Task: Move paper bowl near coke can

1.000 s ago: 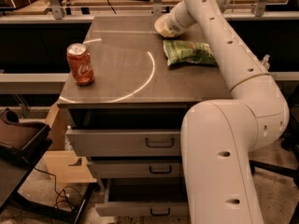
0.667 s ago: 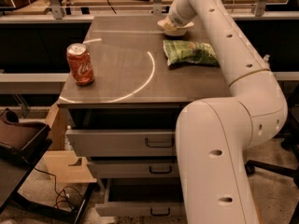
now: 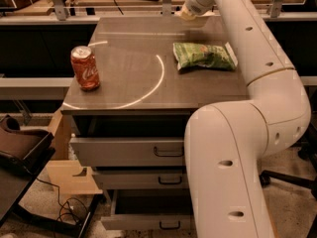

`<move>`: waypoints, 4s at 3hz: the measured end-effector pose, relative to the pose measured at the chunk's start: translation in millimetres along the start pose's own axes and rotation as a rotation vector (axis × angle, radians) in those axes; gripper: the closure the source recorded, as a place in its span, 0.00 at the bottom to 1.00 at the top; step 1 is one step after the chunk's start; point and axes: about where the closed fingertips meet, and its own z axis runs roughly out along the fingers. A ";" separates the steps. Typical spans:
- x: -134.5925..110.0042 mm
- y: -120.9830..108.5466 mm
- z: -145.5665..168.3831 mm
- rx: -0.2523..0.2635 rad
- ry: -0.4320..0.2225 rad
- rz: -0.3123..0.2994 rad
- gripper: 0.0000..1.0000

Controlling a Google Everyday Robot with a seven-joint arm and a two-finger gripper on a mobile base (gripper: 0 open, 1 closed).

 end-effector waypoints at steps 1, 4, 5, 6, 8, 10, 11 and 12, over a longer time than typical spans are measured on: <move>1.2 -14.0 -26.2 0.023 -0.020 0.006 1.00; -6.6 -29.5 -140.1 0.004 -0.205 0.043 1.00; -21.4 -20.6 -178.4 -0.024 -0.321 0.047 1.00; -35.6 -5.8 -212.2 -0.029 -0.391 0.045 1.00; -50.9 55.0 -220.4 -0.101 -0.448 0.029 1.00; -61.8 78.0 -233.1 -0.073 -0.547 -0.008 1.00; -81.3 110.5 -270.0 -0.014 -0.652 -0.067 1.00; -90.4 161.2 -293.2 -0.003 -0.730 -0.128 1.00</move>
Offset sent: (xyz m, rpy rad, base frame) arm -0.0575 -0.0480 0.0887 0.0681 -0.0728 0.0091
